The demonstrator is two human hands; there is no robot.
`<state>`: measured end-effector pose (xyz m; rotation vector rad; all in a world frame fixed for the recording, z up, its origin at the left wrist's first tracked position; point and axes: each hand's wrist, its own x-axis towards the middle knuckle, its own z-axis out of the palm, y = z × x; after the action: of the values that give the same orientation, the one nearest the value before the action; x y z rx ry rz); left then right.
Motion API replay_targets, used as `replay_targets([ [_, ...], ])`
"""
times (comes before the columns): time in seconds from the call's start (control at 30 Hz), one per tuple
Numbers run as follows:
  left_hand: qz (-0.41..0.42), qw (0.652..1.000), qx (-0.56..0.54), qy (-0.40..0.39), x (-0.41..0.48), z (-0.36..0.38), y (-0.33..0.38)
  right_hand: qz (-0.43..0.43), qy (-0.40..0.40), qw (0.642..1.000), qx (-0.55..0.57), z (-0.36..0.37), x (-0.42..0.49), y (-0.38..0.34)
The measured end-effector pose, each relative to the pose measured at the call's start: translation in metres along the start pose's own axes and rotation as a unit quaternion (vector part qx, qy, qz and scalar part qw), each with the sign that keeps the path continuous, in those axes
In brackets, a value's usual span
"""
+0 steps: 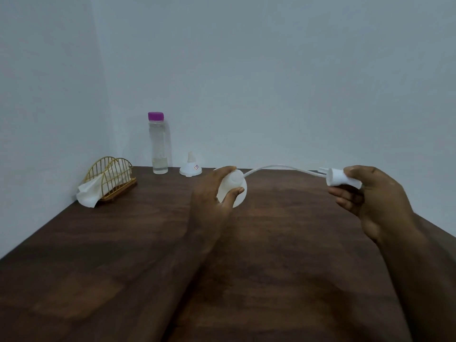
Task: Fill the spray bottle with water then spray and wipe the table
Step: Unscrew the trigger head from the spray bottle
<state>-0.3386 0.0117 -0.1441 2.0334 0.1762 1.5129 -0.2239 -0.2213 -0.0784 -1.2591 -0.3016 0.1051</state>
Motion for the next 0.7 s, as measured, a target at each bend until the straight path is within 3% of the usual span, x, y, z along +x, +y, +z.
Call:
replay_targets([
  [0.3, -0.002, 1.000, 0.004, -0.007, -0.0012, -0.0011, 0.0019, 0.023, 0.015, 0.999, 0.027, -0.0019, 0.0043, 0.0061],
  [0.7, -0.009, 1.000, 0.009, -0.019, -0.0023, -0.0023, 0.0053, 0.030, -0.030, 0.999, 0.015, -0.0070, 0.0074, 0.0067],
])
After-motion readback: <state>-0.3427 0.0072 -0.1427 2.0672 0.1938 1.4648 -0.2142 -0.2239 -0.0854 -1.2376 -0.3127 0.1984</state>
